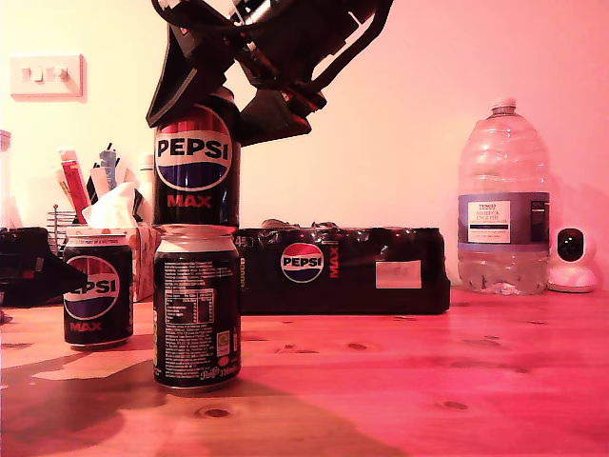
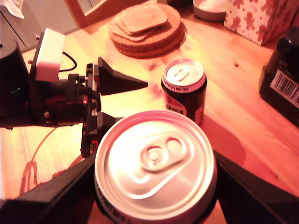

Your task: Stack up the Pepsi cans on top of each other

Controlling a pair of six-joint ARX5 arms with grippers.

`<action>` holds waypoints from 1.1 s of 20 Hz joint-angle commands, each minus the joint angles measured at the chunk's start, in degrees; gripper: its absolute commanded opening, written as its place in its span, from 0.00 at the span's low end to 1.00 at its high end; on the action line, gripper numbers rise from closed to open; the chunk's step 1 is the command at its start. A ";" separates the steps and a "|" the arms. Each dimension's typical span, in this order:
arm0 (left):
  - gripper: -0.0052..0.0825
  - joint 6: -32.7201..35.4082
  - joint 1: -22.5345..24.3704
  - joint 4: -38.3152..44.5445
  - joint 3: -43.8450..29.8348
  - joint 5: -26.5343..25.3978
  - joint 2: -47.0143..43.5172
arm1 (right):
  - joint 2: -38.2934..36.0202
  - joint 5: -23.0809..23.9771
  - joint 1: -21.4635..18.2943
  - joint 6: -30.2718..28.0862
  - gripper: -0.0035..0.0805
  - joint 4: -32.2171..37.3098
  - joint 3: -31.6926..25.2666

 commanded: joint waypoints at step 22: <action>0.85 -0.04 -0.17 0.79 0.28 0.15 0.92 | 0.35 1.95 1.75 -2.43 0.88 -2.84 3.89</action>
